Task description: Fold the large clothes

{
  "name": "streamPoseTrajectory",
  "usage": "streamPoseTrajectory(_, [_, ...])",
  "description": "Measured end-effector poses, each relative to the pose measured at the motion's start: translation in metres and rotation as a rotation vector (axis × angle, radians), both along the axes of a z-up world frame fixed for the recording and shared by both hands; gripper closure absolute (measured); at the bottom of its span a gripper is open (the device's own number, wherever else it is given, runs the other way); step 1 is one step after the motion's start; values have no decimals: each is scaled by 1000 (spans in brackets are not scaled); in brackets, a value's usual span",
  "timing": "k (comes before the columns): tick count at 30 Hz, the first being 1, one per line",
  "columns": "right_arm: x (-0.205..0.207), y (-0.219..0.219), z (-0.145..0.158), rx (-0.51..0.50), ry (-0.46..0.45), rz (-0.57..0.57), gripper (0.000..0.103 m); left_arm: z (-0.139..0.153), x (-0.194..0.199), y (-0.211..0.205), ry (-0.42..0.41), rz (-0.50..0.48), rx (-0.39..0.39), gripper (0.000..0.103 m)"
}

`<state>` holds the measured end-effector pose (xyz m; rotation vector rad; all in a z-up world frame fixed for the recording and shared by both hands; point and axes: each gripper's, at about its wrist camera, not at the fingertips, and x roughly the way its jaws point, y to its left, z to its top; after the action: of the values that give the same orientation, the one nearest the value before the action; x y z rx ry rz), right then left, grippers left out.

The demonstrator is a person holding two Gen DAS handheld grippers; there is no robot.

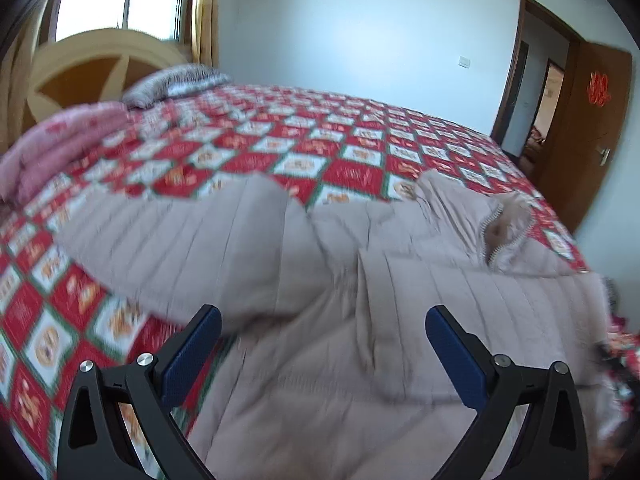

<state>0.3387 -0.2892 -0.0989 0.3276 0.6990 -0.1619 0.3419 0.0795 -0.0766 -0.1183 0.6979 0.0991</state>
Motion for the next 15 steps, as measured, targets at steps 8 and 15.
streamPoseTrajectory(8, [27,26,-36,-5,103,78,84,-65,37,-28,161,30,157,1])
streamPoseTrajectory(15, [30,20,-42,6,77,76,84,-59,29,-10,138,-4,14,1])
